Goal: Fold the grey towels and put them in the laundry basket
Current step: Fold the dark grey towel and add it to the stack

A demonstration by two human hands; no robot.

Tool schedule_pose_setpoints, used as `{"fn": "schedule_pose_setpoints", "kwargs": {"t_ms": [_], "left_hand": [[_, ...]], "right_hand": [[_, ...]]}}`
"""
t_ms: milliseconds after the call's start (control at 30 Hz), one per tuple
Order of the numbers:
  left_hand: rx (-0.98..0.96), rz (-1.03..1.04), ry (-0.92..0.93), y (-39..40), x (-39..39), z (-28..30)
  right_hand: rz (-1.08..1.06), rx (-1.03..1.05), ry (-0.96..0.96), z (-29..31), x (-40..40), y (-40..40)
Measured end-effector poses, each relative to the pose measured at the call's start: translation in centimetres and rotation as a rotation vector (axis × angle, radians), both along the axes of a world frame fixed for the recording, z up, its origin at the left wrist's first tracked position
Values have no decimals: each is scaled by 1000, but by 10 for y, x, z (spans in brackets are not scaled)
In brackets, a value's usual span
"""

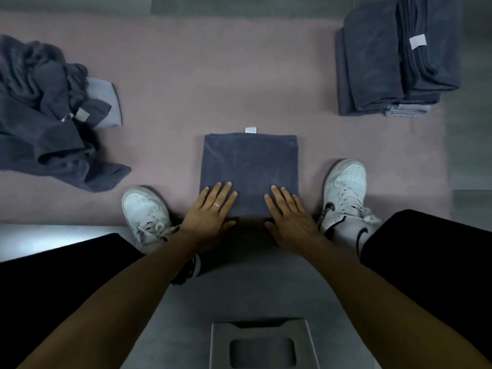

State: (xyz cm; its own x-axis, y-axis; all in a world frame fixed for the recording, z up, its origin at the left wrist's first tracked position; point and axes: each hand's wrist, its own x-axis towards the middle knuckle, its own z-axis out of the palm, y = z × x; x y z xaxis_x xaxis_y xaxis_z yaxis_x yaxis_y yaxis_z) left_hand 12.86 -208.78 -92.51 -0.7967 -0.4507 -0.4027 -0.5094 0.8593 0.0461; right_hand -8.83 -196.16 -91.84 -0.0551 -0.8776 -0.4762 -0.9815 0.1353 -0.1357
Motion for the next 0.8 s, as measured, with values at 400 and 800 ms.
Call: {"fn": "schedule_pose_setpoints", "kwargs": {"t_ms": [400, 800], "left_hand": [[33, 225, -170, 10, -11, 19], [39, 151, -108, -17, -24, 21]], "right_hand": [[-79, 188, 95, 18, 19, -18], [-7, 0, 131, 13, 8, -21]]}}
